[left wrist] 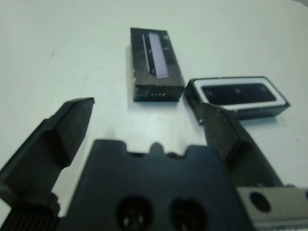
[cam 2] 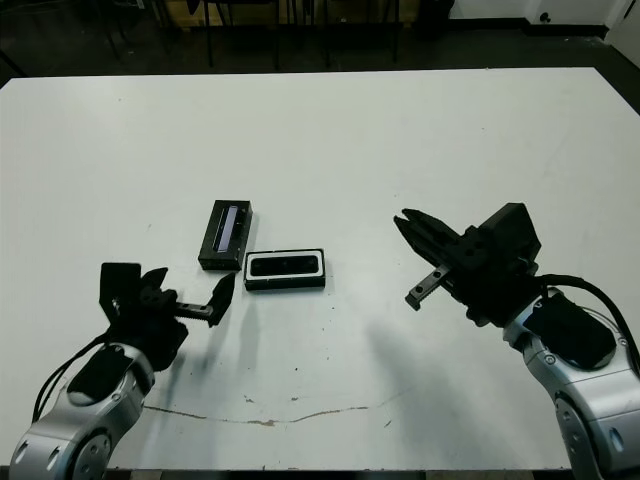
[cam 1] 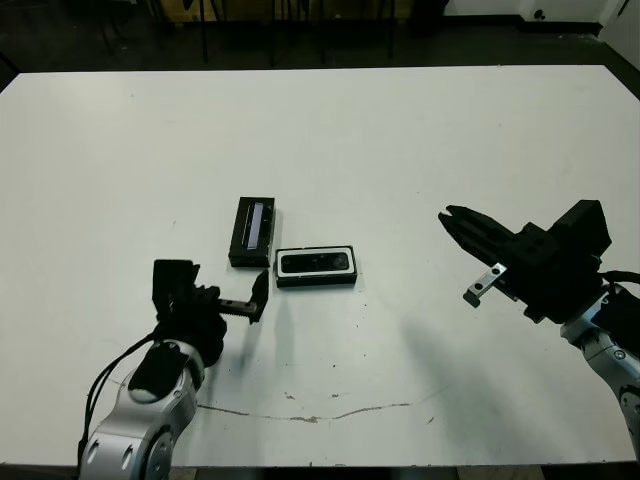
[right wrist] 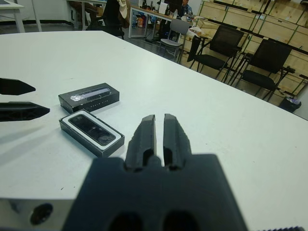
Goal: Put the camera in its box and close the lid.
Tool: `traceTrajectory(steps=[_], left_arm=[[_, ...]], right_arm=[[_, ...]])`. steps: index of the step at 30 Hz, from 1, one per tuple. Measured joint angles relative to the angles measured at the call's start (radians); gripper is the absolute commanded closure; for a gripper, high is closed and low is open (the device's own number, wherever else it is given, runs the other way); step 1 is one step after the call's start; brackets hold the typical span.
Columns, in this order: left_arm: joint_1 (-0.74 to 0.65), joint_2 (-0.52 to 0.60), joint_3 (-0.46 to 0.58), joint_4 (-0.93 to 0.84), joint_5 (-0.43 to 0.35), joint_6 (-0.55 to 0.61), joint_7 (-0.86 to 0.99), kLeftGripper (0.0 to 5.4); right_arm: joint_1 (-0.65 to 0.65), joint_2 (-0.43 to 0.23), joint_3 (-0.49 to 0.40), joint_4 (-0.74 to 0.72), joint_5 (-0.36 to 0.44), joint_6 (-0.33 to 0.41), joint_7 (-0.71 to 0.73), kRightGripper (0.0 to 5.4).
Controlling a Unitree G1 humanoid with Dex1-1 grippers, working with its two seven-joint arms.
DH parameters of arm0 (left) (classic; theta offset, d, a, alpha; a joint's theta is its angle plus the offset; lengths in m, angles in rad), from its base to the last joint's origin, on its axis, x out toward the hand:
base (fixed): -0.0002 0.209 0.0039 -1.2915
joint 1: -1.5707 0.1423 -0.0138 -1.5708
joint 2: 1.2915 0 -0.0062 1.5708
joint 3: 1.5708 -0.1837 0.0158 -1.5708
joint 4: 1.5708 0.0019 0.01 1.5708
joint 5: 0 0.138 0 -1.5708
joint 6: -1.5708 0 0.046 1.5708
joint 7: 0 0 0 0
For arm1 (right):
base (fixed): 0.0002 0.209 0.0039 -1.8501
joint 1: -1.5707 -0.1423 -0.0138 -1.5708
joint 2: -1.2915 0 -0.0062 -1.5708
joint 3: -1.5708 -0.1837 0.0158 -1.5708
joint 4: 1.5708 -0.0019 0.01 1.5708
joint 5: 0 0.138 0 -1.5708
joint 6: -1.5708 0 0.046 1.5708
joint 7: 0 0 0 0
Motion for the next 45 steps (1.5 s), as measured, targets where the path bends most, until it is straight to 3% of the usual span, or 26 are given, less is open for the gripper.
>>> traceTrajectory(steps=[45], left_arm=[[-0.038,0.012,-0.091,0.134,0.066,-0.049,0.025,0.04]], right_arm=[[0.03,0.0,-0.015,0.01,0.002,-0.054,0.01,5.4]])
